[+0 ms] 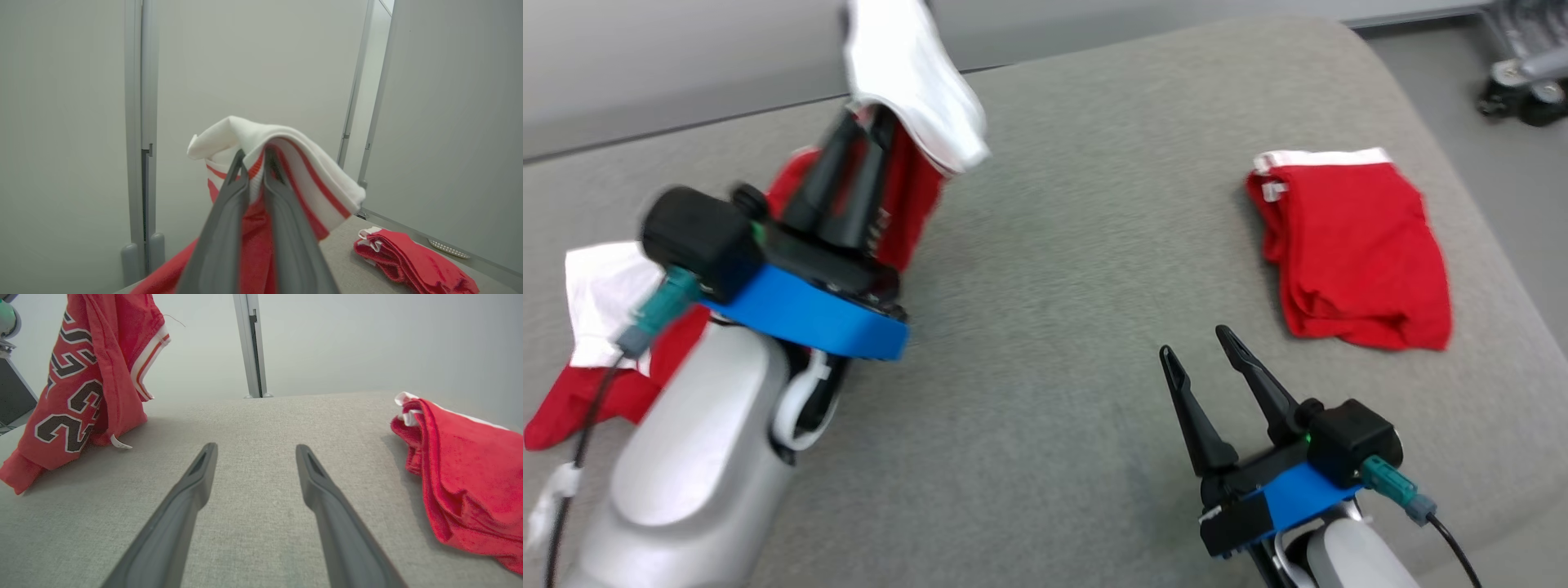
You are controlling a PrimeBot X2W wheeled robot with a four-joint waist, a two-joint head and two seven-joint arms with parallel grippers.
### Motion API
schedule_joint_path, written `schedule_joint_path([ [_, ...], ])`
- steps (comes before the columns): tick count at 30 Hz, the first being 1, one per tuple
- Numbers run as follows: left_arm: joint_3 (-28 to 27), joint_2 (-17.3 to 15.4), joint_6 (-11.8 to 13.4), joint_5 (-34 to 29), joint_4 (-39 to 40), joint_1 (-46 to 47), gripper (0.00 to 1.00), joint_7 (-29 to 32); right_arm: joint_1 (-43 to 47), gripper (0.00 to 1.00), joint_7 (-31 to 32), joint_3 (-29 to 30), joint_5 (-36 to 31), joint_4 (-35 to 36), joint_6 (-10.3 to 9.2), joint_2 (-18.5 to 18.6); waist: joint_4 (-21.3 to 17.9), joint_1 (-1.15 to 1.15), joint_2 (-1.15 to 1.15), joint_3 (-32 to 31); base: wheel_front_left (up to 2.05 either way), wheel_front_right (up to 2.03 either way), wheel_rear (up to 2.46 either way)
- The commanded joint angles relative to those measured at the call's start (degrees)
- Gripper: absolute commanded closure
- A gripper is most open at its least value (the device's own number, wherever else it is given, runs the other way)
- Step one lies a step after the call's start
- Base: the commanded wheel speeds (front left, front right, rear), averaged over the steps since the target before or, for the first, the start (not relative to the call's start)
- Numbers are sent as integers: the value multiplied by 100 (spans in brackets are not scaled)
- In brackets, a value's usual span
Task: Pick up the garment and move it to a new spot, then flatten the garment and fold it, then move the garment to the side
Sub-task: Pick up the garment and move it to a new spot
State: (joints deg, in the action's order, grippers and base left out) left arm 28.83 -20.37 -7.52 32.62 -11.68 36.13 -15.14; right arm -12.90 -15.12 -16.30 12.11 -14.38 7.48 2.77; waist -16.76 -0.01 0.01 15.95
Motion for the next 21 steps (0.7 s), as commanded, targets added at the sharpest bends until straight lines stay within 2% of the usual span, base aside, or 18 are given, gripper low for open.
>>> schedule_joint_path([
  [1, 132, 34, 5, -61, 15, -100, 100, 0, 96, 0, -3, -20, 33, 44, 2, 24, -274, 1, -1, -119, 0, 0, 0],
  [5, 552, 191, 5, -145, 40, -152, 100, -1, 233, 0, -3, -111, 126, 206, 3, 18, -615, 1, -1, -2, 0, 0, 0],
  [9, 882, 286, 5, -273, -56, -295, 100, 0, 324, 0, -3, -139, 172, 295, 3, 19, -759, 1, -1, 59, 0, 0, 0],
  [10, 953, 274, 6, -307, -131, -344, 97, 0, 342, 0, -3, -138, 174, 309, 3, 20, -767, 1, -1, 68, 0, 0, 0],
  [11, 965, 272, 6, -320, -179, -377, 64, 0, 356, 0, -3, -133, 179, 319, 3, 20, -765, 1, -1, 74, 0, 0, 0],
  [12, 964, 270, 6, -339, -231, -437, 25, 0, 363, 0, -3, -107, 183, 325, 3, 20, -743, 1, -1, 78, 0, 0, 0],
  [13, 945, 257, 6, -356, -289, -498, 0, 0, 360, 0, -3, -89, 192, 327, 3, 20, -709, 1, -1, 76, 0, 0, 0],
  [21, 183, 180, 6, -322, -636, -1073, 0, 1, 228, 0, -3, 65, 123, 205, 3, 20, -125, 1, -1, -77, 0, 0, 0],
])
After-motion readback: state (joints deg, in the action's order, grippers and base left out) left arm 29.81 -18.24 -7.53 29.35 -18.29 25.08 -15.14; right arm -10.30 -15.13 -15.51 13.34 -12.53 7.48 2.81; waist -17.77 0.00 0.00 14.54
